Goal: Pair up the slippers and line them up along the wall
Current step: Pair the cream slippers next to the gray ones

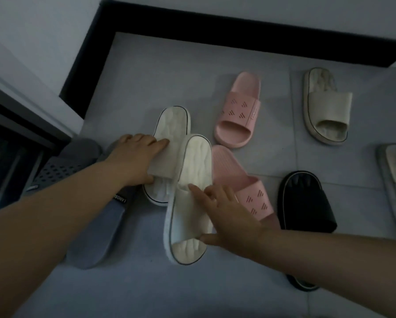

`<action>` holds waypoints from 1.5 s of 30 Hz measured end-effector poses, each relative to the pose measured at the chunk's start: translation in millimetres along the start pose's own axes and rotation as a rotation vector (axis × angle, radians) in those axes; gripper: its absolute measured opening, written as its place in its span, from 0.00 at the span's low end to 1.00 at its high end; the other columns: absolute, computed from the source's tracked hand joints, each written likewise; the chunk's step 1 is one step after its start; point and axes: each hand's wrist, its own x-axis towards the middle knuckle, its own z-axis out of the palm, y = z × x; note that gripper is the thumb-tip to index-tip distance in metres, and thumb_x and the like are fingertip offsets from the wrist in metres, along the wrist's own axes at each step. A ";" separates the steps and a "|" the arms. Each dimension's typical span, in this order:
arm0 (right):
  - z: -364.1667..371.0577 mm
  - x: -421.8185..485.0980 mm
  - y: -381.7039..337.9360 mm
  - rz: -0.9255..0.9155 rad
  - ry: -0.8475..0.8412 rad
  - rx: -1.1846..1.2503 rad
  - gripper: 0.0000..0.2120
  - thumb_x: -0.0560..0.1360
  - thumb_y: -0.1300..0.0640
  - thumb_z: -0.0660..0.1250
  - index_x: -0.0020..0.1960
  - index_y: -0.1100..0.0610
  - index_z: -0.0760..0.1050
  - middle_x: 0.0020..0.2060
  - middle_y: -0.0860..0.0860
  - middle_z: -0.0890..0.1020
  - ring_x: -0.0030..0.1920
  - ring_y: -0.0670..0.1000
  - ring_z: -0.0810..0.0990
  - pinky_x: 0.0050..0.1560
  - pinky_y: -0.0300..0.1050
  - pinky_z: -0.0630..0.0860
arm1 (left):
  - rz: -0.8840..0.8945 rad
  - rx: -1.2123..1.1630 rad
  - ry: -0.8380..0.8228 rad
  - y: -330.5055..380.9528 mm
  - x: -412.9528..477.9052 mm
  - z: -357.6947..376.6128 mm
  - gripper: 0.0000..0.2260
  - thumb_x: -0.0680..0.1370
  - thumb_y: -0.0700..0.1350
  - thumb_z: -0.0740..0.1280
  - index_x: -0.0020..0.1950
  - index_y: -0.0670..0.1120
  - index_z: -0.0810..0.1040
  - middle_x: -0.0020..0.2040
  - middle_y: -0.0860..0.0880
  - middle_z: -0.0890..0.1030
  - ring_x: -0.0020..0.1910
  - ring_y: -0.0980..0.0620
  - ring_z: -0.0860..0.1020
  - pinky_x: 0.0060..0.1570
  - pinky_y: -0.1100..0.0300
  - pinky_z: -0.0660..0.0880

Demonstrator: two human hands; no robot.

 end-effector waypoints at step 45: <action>-129.9 131.5 195.0 0.324 0.038 -0.537 0.47 0.68 0.61 0.71 0.75 0.52 0.42 0.76 0.54 0.48 0.74 0.63 0.54 0.71 0.60 0.56 | 0.200 -0.506 -0.148 117.6 18.8 -20.0 0.32 0.67 0.56 0.72 0.68 0.52 0.64 0.63 0.54 0.75 0.60 0.51 0.73 0.61 0.57 0.64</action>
